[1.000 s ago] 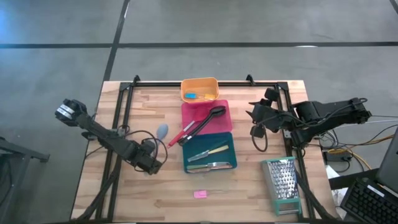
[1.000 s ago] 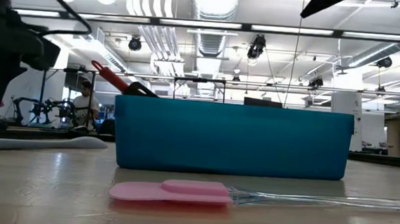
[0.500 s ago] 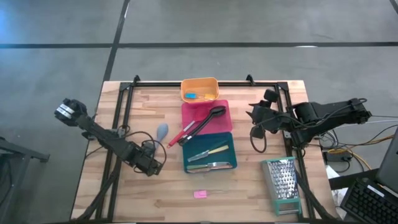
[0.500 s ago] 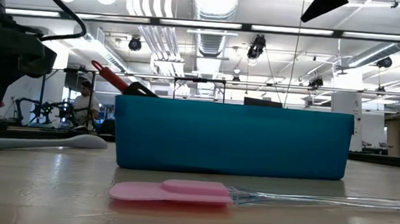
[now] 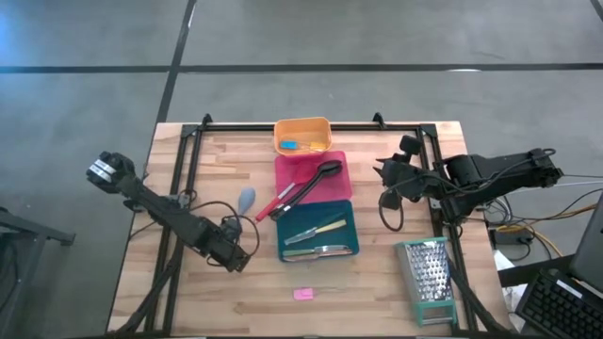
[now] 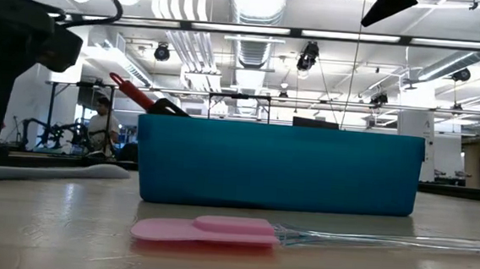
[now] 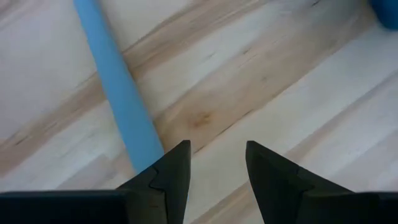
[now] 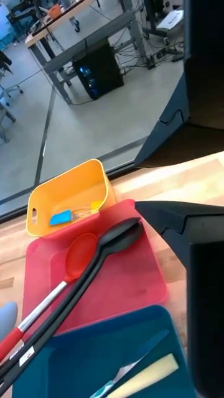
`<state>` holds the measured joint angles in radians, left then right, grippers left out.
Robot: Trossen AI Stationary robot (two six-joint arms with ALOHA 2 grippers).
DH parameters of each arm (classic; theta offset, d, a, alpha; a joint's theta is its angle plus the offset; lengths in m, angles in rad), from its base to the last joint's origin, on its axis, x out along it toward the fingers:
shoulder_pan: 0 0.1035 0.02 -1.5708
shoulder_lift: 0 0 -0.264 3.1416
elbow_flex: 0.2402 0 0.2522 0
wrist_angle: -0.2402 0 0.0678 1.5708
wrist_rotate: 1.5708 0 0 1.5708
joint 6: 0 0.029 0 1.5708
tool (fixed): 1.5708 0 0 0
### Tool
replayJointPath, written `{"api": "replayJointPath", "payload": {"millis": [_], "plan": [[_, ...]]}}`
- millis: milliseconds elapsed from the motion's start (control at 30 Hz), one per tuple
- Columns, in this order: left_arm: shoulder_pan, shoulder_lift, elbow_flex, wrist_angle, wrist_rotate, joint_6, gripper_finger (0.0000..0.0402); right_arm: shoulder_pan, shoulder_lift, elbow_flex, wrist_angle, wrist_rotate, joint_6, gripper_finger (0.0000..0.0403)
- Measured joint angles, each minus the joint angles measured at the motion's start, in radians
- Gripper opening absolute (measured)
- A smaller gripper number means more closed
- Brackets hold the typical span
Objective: Pick & Place Kitchen Items
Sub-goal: Put the light blue serving spoon into the pink bin
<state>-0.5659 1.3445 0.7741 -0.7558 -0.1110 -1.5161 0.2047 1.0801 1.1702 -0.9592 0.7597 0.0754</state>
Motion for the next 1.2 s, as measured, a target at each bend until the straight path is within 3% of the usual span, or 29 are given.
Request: {"api": "replayJointPath", "payload": {"millis": [367, 1067, 1200], "plan": [[-0.014, 0.011, -0.025, -0.055, 0.023, -0.08, 0.0158, 0.0, 0.0, 0.0, 0.0, 0.0, 0.003, 0.0073], [-0.013, 0.038, -0.178, 0.079, 0.04, -0.158, 0.0158, 0.0, 0.0, 0.0, 0.0, 0.0, 0.002, 0.0138], [-0.013, 0.062, -0.192, 0.077, 0.018, -0.139, 0.0143, 0.0, 0.0, 0.0, 0.0, 0.0, 0.0, 0.0149]]}}
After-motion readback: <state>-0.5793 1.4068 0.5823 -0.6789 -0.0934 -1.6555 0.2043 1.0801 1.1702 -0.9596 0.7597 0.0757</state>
